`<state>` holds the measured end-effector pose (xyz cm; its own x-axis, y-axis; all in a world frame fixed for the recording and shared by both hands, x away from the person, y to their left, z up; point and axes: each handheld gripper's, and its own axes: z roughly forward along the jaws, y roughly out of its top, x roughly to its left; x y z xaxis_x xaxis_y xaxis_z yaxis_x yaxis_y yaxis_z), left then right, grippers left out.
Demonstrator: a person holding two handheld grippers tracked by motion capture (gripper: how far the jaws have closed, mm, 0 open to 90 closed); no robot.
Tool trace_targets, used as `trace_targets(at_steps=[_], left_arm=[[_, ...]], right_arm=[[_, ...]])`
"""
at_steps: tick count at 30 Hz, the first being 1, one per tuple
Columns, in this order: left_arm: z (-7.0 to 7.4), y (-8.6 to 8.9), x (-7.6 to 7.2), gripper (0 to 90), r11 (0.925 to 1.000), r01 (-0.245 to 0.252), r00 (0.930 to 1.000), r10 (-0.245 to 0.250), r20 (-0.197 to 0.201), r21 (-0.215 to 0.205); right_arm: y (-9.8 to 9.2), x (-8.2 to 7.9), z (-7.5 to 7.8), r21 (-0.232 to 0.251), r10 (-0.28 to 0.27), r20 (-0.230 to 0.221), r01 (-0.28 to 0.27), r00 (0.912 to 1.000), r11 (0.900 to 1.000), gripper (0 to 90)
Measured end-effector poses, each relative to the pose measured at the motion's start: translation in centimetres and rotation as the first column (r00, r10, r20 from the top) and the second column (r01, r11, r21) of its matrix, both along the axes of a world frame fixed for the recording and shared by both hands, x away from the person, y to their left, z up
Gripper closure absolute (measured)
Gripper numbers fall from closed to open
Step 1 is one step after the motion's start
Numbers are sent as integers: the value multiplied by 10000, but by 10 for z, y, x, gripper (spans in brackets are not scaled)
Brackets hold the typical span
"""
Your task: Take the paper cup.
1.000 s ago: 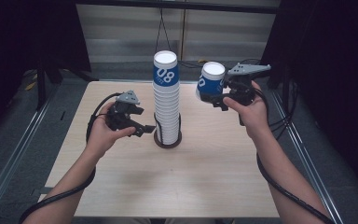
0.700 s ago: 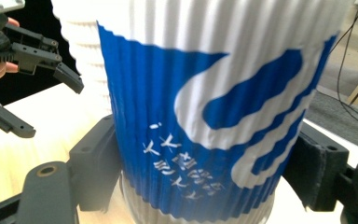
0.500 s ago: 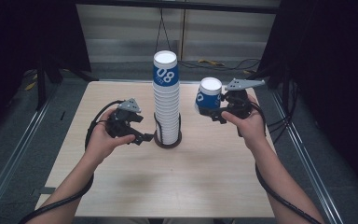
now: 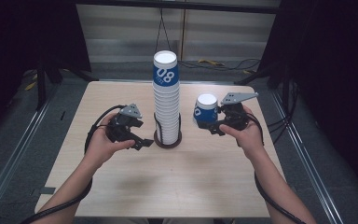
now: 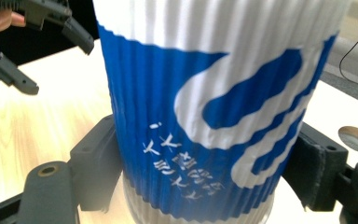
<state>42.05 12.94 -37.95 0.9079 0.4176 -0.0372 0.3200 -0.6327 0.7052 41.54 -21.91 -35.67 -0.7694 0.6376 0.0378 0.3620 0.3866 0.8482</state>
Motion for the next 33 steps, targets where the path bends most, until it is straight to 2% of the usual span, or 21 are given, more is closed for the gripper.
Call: trace_targets(at_steps=[1,6,8,11,14,19,20,21,23,25,29,33], left_arm=[[0,0,0,159,9999,74,10000,-75,51,81],[-4,-4,-3,159,9995,135,9998,-140,-167,-279],[-5,-6,-4,159,9994,303,9995,-304,-60,-159],[-10,-7,-4,158,9992,284,9995,-288,-127,-291],[-15,-8,-4,158,9994,303,9993,-307,-205,-190],[-23,-11,-5,158,9988,335,9990,-346,-292,-355],[-23,-11,-4,158,9988,471,9986,-474,-232,-143],[-25,-12,-5,158,9986,425,9988,-432,-244,-318],[-27,-13,-5,158,9983,465,9985,-474,-267,-349],[-28,-13,-5,158,9984,477,9985,-484,-248,-307],[-28,-14,-5,158,9984,503,9984,-510,-250,-267],[-30,-15,-6,158,9979,562,9980,-571,-287,-313]], right_arm=[[0,-1,-1,-61,38,0,-38,10000,10000,217],[0,-7,-9,-311,269,-194,-275,9995,9991,217],[1,-9,-12,-425,391,-286,-403,9988,9983,217],[1,-13,-16,-612,521,-393,-545,9979,9966,218],[2,-15,-20,-811,618,-520,-659,9967,9945,218],[3,-19,-26,-1092,777,-759,-857,9941,9903,218],[3,-19,-27,-1166,791,-857,-888,9932,9892,218],[4,-20,-28,-1247,816,-877,-922,9928,9879,218],[5,-21,-31,-1380,871,-1017,-1007,9910,9853,218],[6,-22,-34,-1581,998,-1144,-1173,9884,9804,218],[11,-24,-37,-2260,1254,-1393,-1548,9823,9618,218],[15,-26,-38,-2531,1454,-1529,-1810,9775,9504,218]])
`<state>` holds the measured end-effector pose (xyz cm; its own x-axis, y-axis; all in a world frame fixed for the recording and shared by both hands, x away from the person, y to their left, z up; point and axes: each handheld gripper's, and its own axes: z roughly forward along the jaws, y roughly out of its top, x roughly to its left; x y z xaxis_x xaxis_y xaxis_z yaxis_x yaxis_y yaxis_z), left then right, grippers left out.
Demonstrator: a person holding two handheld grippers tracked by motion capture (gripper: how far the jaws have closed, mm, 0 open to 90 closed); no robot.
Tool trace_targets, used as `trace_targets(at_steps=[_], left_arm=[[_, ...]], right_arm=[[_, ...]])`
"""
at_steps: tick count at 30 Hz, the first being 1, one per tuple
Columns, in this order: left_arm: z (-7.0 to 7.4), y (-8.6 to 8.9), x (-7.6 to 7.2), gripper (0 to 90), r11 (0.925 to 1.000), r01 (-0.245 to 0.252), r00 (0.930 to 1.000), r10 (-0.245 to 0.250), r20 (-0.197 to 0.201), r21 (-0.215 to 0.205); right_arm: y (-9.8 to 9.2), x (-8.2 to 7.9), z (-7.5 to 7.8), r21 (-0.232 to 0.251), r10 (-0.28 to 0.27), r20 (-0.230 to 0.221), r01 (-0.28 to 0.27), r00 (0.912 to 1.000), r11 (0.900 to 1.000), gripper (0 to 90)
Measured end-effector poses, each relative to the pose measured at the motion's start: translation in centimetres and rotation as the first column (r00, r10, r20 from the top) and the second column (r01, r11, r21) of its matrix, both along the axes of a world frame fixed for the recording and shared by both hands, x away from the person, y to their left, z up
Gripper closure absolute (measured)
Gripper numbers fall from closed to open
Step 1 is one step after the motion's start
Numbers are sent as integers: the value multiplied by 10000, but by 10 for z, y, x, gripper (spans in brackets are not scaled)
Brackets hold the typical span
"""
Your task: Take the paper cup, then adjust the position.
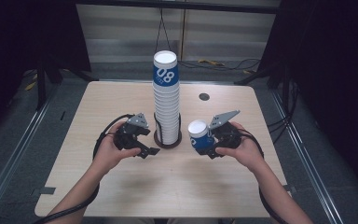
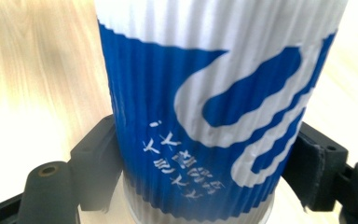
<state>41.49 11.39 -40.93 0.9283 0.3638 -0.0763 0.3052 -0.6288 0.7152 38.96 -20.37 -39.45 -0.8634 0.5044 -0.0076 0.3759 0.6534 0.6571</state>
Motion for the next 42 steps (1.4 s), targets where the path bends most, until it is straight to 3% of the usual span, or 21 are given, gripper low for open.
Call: trace_targets(at_steps=[4,10,30,42], left_arm=[[0,-1,-1,158,10000,51,10000,-51,19,3],[2,-1,-3,159,9998,165,9999,-165,27,93],[0,-7,-3,159,9987,497,9987,-496,-92,101],[-2,-5,-5,158,9977,668,9976,-669,-174,-57]], right_arm=[[4,0,-3,-257,244,-68,-245,9997,9994,218],[8,-2,-4,-1040,563,-214,-583,9982,9929,219],[16,-2,-5,-1674,1050,-582,-1134,9928,9793,220],[28,-2,-4,-2290,1367,-846,-1528,9870,9614,221]])
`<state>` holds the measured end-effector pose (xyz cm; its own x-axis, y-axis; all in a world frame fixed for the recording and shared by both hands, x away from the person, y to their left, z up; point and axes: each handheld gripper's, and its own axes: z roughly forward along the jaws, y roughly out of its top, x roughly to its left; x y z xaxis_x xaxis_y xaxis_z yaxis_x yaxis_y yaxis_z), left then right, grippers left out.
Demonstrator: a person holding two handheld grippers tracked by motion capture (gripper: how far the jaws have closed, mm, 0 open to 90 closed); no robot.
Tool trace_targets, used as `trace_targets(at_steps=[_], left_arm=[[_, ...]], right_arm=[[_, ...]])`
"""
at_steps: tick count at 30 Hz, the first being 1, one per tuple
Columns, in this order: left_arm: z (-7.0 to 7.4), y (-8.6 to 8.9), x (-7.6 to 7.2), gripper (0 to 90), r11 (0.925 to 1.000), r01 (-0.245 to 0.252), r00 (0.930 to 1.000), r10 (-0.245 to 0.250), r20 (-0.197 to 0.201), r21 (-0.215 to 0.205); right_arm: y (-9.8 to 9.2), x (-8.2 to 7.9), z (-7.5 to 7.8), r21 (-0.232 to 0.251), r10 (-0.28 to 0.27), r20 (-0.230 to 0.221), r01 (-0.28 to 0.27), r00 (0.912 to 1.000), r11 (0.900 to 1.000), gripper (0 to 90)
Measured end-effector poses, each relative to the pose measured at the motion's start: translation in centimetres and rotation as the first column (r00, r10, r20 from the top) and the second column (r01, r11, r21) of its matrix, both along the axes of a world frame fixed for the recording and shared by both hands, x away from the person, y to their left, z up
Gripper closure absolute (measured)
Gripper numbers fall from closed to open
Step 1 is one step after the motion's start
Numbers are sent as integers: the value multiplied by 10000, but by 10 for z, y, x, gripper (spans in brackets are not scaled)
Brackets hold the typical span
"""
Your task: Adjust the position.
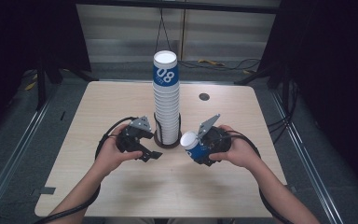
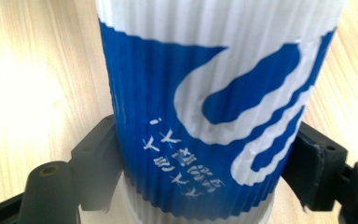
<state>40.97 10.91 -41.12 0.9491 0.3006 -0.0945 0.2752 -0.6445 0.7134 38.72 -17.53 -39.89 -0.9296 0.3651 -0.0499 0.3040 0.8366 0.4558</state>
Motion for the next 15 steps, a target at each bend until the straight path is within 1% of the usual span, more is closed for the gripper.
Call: trace_targets(at_steps=[1,2,5,7,8,9,10,13,15], left_arm=[[0,0,-1,159,9999,-27,10000,26,-62,-128],[0,0,-2,159,10000,23,10000,-23,-30,-69],[2,-1,-3,158,9999,144,9999,-145,-16,-47],[3,-2,-5,158,9997,164,9998,-165,-71,-197],[3,-3,-6,159,9997,179,9998,-180,-64,-148],[3,-3,-6,158,9993,349,9994,-349,-31,-97],[3,-5,-8,158,9994,307,9995,-308,-84,-151],[4,-6,-9,158,9983,580,9983,-579,-75,28],[4,-6,-11,159,9986,523,9986,-523,-111,-40]], right_arm=[[2,-1,0,-55,5,-53,-5,10000,10000,221],[4,-1,0,-68,136,-51,-136,9999,9999,221],[9,-4,1,-401,326,-96,-330,9994,9986,221],[12,-6,2,-485,385,-156,-392,9991,9981,221],[13,-5,2,-542,484,-130,-490,9987,9973,221],[13,-5,2,-564,576,-58,-578,9983,9967,221],[14,-6,2,-601,559,-153,-568,9983,9966,221],[17,-7,2,-764,631,-153,-641,9979,9950,221],[18,-7,2,-802,773,-154,-783,9969,9937,221]])
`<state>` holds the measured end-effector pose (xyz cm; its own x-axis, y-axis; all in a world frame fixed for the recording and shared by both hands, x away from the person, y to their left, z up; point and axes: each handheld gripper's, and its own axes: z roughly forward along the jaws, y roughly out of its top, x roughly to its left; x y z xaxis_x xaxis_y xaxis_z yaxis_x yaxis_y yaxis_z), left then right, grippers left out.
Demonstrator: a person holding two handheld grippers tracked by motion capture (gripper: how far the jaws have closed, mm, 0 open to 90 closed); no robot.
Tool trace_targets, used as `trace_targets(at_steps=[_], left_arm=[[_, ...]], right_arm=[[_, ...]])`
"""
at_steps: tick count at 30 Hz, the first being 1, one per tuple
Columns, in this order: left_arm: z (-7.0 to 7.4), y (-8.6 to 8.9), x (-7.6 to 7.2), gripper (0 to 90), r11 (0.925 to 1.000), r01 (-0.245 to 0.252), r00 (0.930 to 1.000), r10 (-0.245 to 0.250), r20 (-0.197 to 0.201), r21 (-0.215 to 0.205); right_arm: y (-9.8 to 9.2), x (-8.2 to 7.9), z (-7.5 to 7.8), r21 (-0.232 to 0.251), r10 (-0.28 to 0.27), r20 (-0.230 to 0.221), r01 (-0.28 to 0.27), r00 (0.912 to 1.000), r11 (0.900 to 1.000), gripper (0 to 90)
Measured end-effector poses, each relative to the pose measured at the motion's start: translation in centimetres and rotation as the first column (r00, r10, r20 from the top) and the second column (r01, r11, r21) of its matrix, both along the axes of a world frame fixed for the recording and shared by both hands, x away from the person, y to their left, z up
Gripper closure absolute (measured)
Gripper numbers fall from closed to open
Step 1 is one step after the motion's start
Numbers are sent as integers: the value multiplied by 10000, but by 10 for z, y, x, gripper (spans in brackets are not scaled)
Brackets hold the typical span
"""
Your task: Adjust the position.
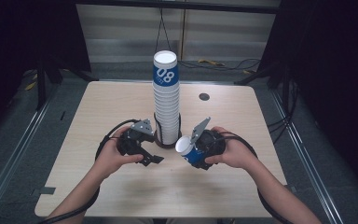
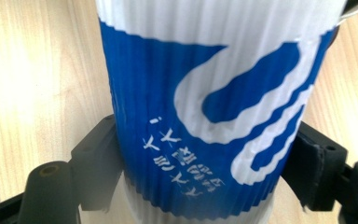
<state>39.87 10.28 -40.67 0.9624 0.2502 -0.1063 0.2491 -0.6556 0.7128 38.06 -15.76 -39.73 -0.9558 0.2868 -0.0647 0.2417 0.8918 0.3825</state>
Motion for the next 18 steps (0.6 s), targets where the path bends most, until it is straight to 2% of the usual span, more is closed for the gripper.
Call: trace_targets(at_steps=[1,13,18], left_arm=[[1,0,0,158,9999,70,10000,-70,41,91],[-2,1,0,158,9998,70,9996,-75,-289,-195],[-5,-2,-1,158,9998,165,9991,-169,-383,-123]], right_arm=[[1,-1,0,-76,-12,-53,12,10000,10000,221],[6,1,1,-624,517,-251,-532,9983,9966,221],[12,3,2,-753,735,-315,-757,9968,9943,221]])
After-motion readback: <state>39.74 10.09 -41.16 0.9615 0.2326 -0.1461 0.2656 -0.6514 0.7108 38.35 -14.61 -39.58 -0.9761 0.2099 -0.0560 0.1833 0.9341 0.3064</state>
